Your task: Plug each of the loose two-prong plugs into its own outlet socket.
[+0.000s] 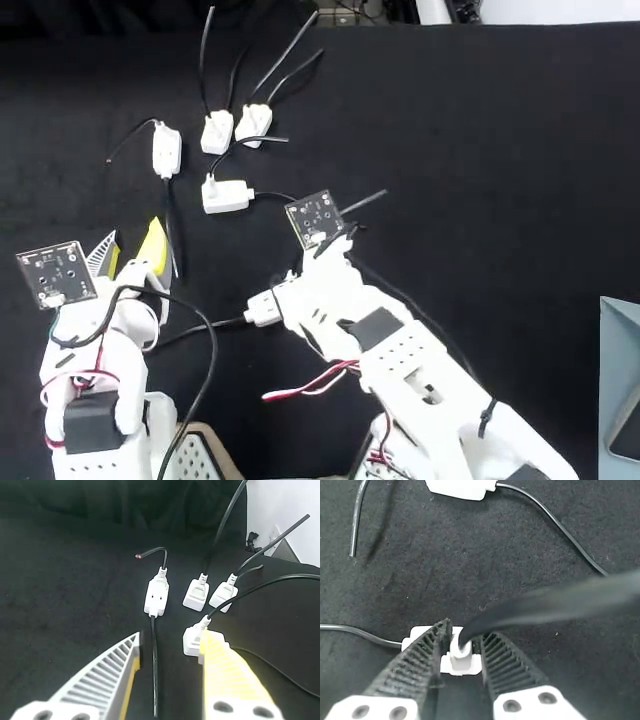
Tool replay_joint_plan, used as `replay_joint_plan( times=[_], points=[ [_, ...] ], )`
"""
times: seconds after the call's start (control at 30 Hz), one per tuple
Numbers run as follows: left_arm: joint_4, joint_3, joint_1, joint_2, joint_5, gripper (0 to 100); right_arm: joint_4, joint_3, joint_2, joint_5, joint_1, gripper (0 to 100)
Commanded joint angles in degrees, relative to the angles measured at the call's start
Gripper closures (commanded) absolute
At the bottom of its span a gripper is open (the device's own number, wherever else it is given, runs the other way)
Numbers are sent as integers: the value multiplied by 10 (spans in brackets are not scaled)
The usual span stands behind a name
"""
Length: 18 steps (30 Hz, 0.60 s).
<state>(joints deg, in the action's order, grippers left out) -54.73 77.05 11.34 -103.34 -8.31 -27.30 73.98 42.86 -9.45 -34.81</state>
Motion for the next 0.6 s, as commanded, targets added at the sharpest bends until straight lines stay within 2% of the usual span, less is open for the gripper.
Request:
replay_joint_plan(
  times=[0.0, 0.27, 0.47, 0.57],
  points=[
    [5, -1, 4, -2, -1, 801, 13, -34, -1, -4, 9, 986],
    [5, -1, 4, -2, -1, 802, 78, 0, -2, 17, 30, 986],
    [5, -1, 4, -2, -1, 801, 76, 7, 0, 21, 28, 986],
    [5, -1, 4, -2, -1, 801, 40, 0, 2, 20, 26, 986]
  ],
)
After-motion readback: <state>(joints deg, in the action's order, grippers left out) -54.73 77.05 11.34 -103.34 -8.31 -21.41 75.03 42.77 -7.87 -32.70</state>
